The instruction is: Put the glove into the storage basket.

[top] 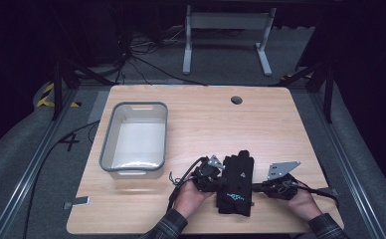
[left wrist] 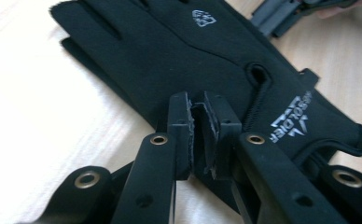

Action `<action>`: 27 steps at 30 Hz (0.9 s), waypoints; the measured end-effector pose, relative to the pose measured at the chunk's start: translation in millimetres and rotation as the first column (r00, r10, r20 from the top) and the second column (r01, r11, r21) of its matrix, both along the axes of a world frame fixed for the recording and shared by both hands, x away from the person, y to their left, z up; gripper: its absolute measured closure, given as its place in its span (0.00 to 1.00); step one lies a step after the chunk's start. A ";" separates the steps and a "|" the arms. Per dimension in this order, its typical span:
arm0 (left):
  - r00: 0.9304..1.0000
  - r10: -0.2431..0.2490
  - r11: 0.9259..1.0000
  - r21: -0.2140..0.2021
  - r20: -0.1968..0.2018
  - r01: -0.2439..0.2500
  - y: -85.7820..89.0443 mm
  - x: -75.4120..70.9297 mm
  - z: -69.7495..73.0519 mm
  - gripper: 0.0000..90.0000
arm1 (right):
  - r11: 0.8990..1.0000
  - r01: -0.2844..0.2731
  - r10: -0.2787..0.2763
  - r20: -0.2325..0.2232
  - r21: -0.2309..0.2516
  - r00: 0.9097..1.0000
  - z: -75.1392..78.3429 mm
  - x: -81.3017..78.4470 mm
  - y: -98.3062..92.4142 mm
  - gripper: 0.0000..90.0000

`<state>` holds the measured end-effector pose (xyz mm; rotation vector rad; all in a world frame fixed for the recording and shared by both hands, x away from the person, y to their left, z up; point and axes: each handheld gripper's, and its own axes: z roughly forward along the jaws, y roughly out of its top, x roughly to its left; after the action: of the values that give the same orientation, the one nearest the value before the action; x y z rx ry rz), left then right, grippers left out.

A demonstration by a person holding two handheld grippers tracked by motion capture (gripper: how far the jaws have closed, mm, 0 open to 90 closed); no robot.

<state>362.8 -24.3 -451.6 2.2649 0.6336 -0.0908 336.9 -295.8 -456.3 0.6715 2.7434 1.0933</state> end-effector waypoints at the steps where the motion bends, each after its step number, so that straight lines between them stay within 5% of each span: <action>1: 1.000 0.010 1.000 -0.003 0.005 -0.010 -0.3 0.7 -0.8 0.91 | 1.000 -0.003 0.003 0.000 0.001 1.000 -0.1 0.2 0.8 1.00; 10: 0.999 0.041 0.999 0.011 0.021 -0.041 7.6 16.0 0.5 0.90 | 0.998 -0.041 0.042 -0.018 0.038 0.999 -3.9 -1.6 12.6 1.00; 18: 0.998 0.051 0.998 0.023 0.048 -0.052 2.4 31.6 2.5 0.90 | 0.995 -0.096 0.096 0.002 0.018 0.995 -3.9 -8.6 33.4 1.00; 27: 0.997 0.051 0.999 0.004 0.053 -0.052 6.4 32.9 6.6 0.83 | 0.999 -0.029 0.028 0.036 0.027 0.999 3.6 -14.9 14.9 0.94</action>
<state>395.7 -17.9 -445.1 2.2469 0.6647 -0.0043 322.0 -280.9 -452.7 0.6119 2.7206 1.1396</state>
